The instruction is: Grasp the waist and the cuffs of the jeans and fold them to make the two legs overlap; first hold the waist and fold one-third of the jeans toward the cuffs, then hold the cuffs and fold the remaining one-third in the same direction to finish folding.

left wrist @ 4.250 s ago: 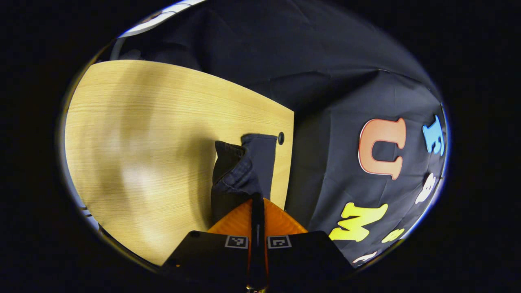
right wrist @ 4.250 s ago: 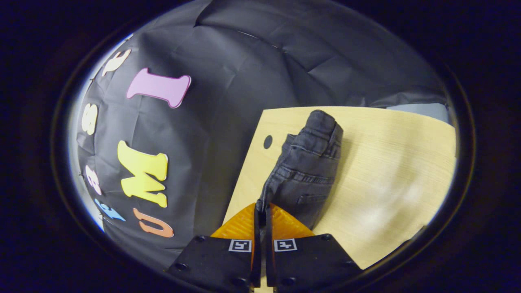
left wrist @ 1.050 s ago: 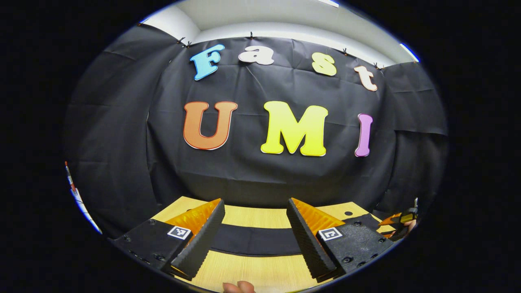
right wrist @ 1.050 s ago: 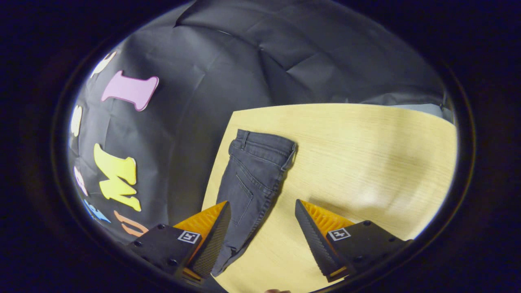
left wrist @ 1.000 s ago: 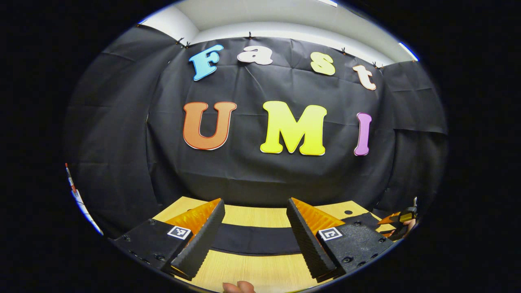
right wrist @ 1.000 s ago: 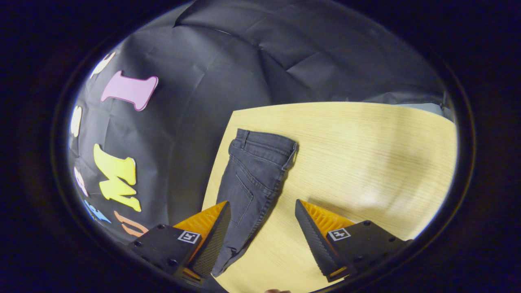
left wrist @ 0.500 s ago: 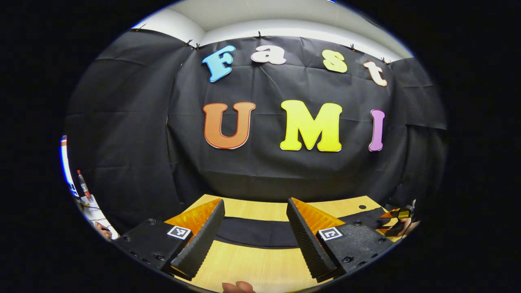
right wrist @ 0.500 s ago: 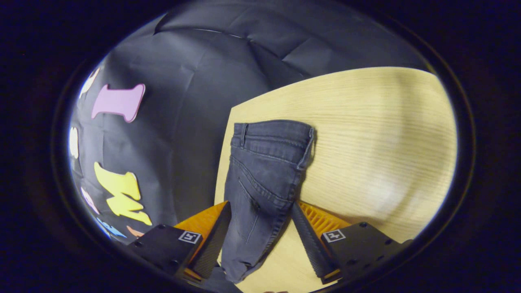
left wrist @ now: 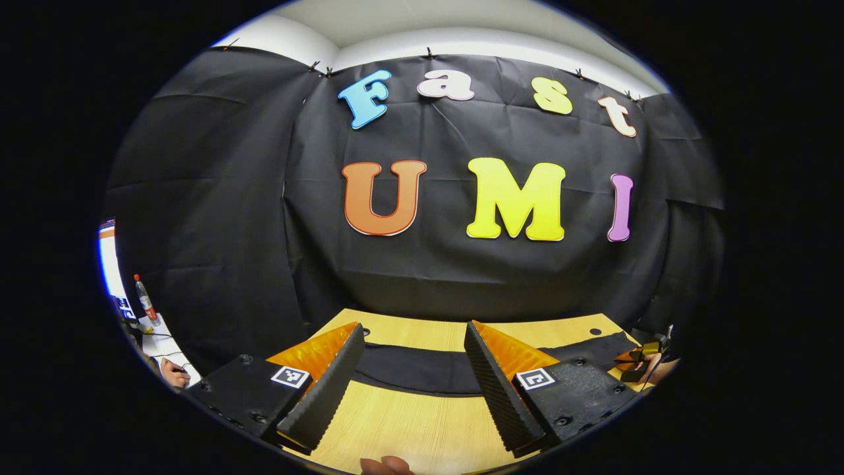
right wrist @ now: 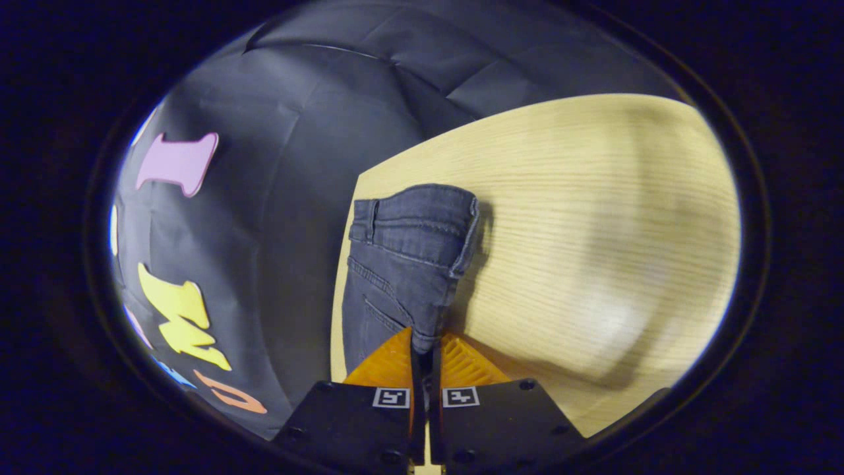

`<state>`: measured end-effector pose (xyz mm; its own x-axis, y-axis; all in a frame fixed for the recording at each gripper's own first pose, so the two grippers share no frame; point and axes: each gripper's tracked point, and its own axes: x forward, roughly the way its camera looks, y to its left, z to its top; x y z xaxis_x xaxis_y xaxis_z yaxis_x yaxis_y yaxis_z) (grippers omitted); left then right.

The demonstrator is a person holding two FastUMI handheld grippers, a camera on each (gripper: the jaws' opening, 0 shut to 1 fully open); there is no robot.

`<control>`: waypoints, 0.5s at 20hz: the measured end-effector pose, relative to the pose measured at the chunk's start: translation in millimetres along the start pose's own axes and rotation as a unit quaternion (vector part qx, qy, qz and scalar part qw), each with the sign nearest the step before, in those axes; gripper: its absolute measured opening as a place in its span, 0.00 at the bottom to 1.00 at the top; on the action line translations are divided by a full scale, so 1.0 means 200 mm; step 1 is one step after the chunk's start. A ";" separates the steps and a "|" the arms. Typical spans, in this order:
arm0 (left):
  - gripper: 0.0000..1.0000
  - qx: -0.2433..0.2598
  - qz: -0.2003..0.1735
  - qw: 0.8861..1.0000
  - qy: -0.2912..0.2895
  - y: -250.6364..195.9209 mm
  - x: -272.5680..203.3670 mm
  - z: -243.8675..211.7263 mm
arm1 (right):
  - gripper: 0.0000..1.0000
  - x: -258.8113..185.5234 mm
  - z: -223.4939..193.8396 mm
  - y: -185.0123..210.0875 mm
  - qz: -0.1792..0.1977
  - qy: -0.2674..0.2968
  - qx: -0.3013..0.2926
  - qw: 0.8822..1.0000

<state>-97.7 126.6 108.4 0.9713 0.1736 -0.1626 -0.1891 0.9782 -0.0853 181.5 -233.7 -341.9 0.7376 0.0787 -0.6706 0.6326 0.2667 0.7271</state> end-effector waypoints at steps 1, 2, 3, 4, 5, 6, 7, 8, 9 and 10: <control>0.98 -0.002 0.001 1.000 0.001 0.00 0.01 -0.01 | 0.00 -0.01 0.01 0.02 -0.004 -0.005 -0.007 1.000; 0.98 -0.004 0.002 1.000 0.001 0.01 0.02 -0.01 | 0.04 -0.01 0.01 0.03 -0.009 -0.006 -0.018 1.000; 0.98 -0.006 0.002 1.000 0.003 0.02 0.02 -0.02 | 0.00 -0.03 0.01 0.05 -0.013 -0.013 -0.036 0.999; 0.98 -0.008 0.002 1.000 0.005 0.02 0.03 -0.03 | 0.03 -0.05 0.01 0.07 -0.016 -0.021 -0.059 0.998; 0.98 -0.009 0.002 1.000 0.007 0.02 0.03 -0.03 | 0.04 -0.10 0.01 0.10 -0.019 -0.027 -0.088 0.996; 0.98 -0.011 0.003 1.000 0.007 0.03 0.03 -0.04 | 0.04 -0.13 0.01 0.14 -0.020 -0.035 -0.123 0.992; 0.98 -0.011 0.003 1.000 0.007 0.03 0.03 -0.04 | 0.00 -0.13 0.01 0.20 -0.018 -0.043 -0.159 0.986; 0.98 -0.012 0.004 1.000 0.009 0.04 0.04 -0.05 | 0.00 -0.15 0.00 0.27 -0.019 -0.052 -0.197 0.979; 0.98 -0.014 0.006 1.000 0.010 0.05 0.05 -0.06 | 0.00 -0.17 -0.02 0.34 -0.020 -0.059 -0.233 0.971; 0.98 -0.017 0.006 1.000 0.009 0.06 0.05 -0.06 | 0.00 -0.19 -0.04 0.40 -0.023 -0.066 -0.271 0.960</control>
<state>-92.4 139.6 94.9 0.9663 0.1823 -0.1819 -0.2054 0.9716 -0.1175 201.8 -206.6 -258.9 0.7582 -0.0583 -0.6494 0.4761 0.7300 0.4903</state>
